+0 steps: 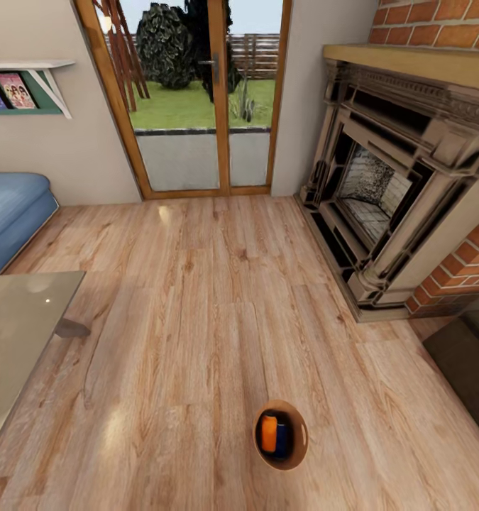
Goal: Put the three can of soda from the living room inside the tash can in the kitchen.
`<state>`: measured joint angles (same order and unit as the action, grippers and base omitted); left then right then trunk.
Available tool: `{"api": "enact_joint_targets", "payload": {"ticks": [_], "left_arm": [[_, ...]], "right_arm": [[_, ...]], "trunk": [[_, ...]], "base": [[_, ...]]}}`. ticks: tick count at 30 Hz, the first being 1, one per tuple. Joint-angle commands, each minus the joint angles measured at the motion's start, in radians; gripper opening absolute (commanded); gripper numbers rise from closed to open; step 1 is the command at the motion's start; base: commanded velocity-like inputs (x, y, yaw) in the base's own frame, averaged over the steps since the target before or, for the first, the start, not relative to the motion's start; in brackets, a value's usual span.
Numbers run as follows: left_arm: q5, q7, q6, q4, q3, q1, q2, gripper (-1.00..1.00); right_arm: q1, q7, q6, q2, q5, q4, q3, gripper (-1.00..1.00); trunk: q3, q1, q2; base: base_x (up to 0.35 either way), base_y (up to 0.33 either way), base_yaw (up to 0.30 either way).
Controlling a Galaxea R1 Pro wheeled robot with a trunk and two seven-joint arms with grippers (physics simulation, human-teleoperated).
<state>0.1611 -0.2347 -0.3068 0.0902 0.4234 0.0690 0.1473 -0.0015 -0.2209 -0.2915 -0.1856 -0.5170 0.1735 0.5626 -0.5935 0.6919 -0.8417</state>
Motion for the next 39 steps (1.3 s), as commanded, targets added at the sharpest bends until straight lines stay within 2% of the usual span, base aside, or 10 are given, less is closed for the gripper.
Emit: {"api": "enact_joint_targets", "payload": {"ticks": [1, 39], "left_arm": [[0.000, 0.000, 0.000, 0.000, 0.000, 0.000, 0.000, 1.00], [-0.001, 0.000, -0.002, 0.000, 0.000, 0.000, -0.005, 1.00]], "right_arm": [[0.000, 0.000, 0.000, 0.000, 0.000, 0.000, -0.001, 1.00], [0.000, 0.000, 0.000, 0.000, 0.000, -0.011, -0.002, 1.00]], "trunk": [[0.003, -0.004, 0.007], [0.122, -0.150, 0.273]], "base": [[0.000, 0.000, 0.000], [0.000, 0.000, 0.000]]}}
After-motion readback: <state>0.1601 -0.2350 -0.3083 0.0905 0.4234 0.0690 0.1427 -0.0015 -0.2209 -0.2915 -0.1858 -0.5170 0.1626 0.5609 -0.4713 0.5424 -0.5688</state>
